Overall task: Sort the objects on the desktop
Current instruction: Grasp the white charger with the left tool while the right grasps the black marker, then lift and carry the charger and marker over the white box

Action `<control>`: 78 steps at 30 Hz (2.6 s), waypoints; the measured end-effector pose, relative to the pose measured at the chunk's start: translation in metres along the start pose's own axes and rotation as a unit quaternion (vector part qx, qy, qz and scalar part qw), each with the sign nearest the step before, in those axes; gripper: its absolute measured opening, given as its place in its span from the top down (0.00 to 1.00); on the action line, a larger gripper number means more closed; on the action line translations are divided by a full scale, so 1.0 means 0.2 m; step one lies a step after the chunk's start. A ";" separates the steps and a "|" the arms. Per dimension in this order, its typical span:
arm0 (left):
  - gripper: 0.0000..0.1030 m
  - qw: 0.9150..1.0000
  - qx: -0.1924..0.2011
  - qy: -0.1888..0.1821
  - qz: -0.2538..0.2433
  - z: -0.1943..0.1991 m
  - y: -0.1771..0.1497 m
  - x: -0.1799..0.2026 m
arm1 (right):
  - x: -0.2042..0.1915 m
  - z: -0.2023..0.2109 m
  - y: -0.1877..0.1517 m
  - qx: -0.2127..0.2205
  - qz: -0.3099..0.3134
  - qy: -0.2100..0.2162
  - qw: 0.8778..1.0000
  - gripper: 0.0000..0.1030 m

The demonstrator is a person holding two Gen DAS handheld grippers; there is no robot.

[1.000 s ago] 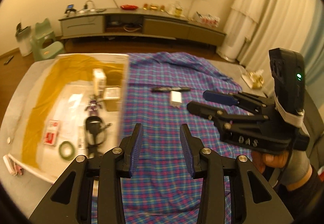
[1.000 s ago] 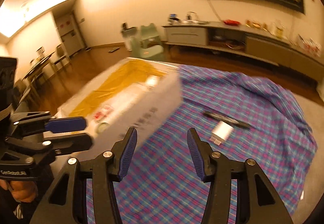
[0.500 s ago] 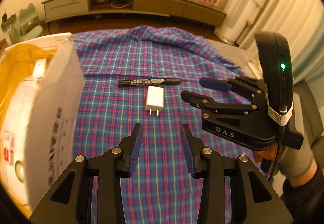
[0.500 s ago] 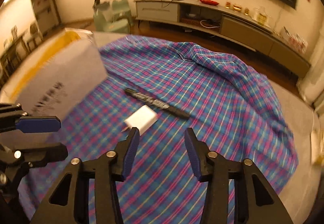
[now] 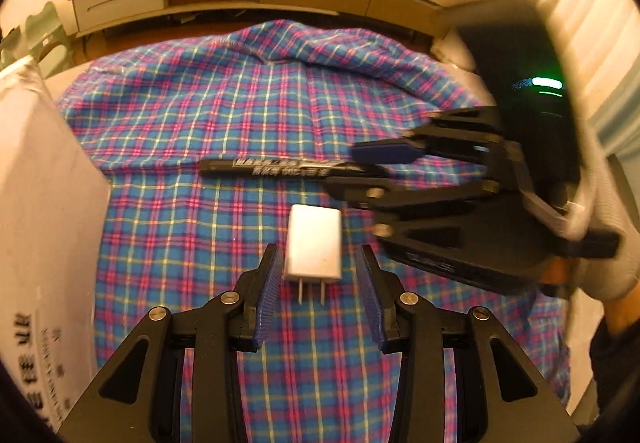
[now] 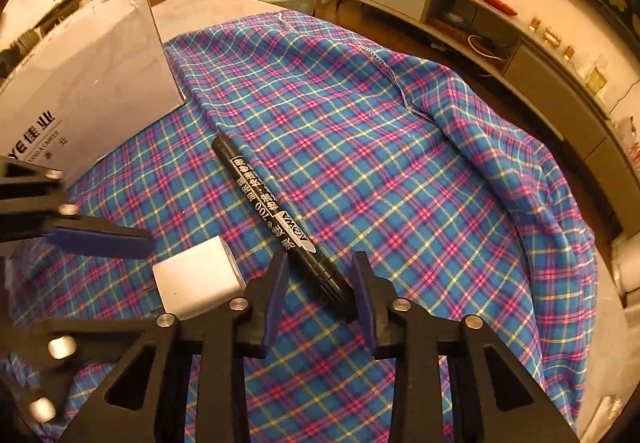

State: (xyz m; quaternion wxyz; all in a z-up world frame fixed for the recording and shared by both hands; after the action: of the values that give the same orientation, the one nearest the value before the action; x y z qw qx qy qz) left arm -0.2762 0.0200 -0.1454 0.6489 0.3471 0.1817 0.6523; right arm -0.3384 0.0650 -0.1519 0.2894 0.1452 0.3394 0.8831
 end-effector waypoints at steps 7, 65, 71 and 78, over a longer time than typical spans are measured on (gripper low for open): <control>0.69 1.000 0.011 0.012 -0.017 -0.10 -0.01 0.02 | 0.08 0.13 -0.12 -0.003 -0.108 -0.007 0.994 0.83; 0.69 0.991 0.120 0.059 -0.027 1.25 -0.36 -0.06 | -1.06 0.86 -0.38 0.122 -0.253 -0.044 0.959 0.86; 0.69 0.989 0.131 0.061 -0.029 1.33 -0.38 -0.07 | -1.19 0.91 -0.33 0.136 -0.242 -0.036 0.960 0.86; 0.69 0.988 0.142 0.052 -0.024 1.39 -0.38 -0.12 | -1.27 0.93 -0.27 0.142 -0.231 -0.037 0.962 0.86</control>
State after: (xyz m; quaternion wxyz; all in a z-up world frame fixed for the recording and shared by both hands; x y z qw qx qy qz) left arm -0.0325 -0.0555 -0.0109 0.5984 0.3965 0.3144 0.6212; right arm -0.0300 0.0383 -0.0681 0.4746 0.1352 0.4744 0.7290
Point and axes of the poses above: each gripper's, at about its wrist camera, not at the fingertips, and z roughly against the way its jaws point, x to its right, y to its top, the point moved 7 cm from there along -z, roughly the way its jaws point, and after that the axes turned 15 degrees about x, right-handed, at the moved point
